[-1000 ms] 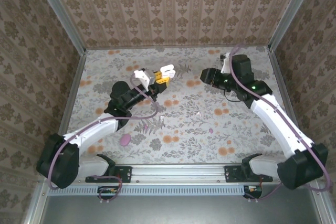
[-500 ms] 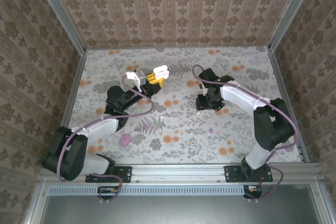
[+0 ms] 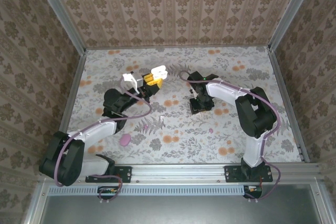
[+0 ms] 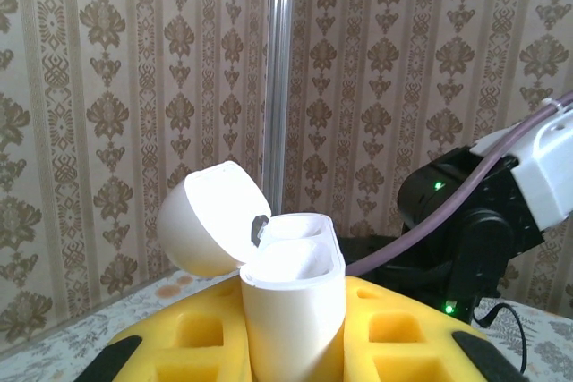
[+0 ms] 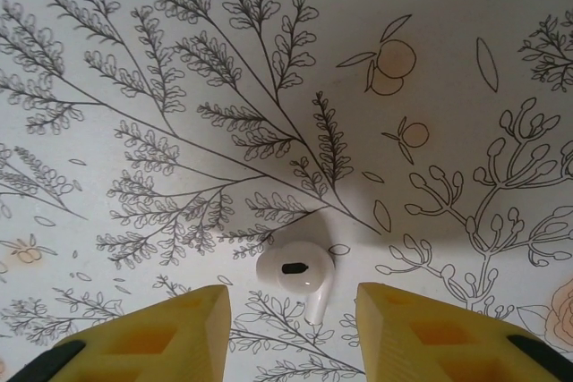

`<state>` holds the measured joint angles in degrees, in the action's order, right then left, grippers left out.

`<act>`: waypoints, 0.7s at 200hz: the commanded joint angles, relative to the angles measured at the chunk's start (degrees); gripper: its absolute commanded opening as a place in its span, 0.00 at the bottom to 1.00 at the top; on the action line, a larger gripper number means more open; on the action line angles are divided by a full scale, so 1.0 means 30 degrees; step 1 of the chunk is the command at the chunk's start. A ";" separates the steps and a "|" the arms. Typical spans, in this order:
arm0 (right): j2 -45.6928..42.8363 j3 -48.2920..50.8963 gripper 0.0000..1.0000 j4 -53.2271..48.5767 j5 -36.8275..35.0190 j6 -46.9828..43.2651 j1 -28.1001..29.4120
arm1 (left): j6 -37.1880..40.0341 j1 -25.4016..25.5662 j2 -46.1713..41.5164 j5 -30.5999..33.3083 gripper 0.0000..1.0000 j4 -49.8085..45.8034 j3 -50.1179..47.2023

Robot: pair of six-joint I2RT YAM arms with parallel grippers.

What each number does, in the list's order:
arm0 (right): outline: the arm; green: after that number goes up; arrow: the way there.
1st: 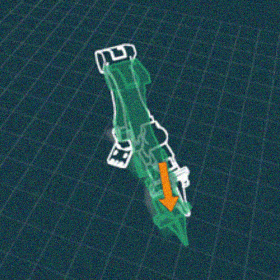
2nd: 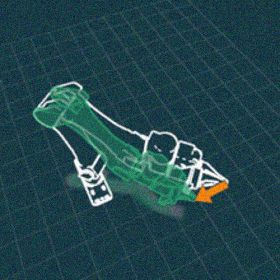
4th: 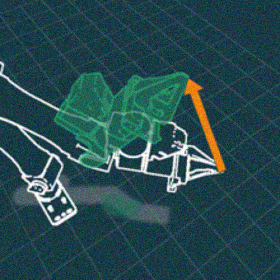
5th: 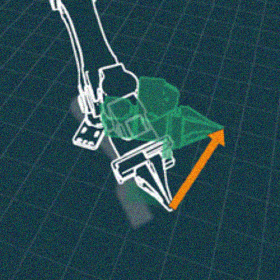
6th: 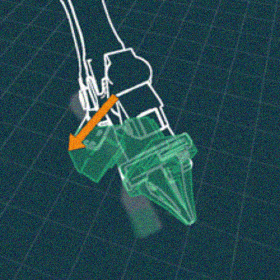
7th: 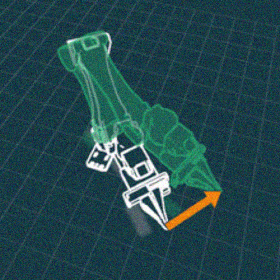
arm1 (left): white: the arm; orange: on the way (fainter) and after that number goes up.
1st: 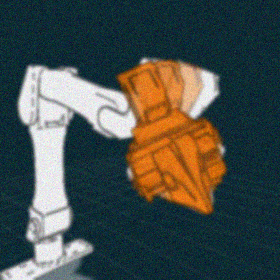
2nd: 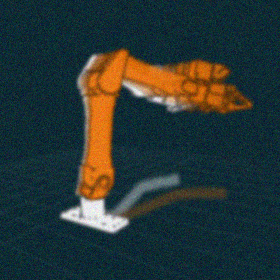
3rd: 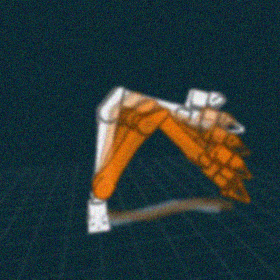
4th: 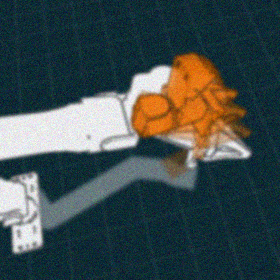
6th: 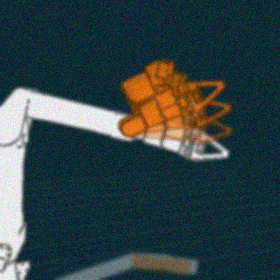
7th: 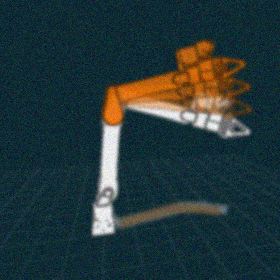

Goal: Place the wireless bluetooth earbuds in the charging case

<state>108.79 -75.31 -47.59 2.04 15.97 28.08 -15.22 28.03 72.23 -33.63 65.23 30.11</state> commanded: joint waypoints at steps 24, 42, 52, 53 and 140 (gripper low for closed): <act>0.1152 -0.0917 0.44 -0.0951 -0.0381 -0.0795 0.0203 | 0.0240 -0.0071 -0.0769 0.0216 0.16 0.0010 0.0012; 0.1293 -0.1075 0.43 -0.0840 -0.0133 -0.0897 0.0225 | 0.0301 -0.0064 -0.0871 0.0281 0.15 -0.0086 -0.0024; 0.1377 -0.1141 0.43 -0.0855 -0.0142 -0.0927 0.0227 | 0.0299 -0.0085 -0.0952 0.0289 0.16 -0.0173 -0.0017; 0.1394 -0.1129 0.43 -0.0859 -0.0148 -0.0927 0.0224 | 0.0299 -0.0071 -0.0956 0.0285 0.16 -0.0177 -0.0017; 0.1473 -0.1177 0.39 -0.1477 -0.0499 -0.0931 0.0413 | 0.0416 -0.0085 -0.1135 0.0260 0.16 -0.0655 0.0124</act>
<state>112.71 -77.95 -48.66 1.85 13.58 28.51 -14.92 28.03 70.32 -32.99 62.33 30.11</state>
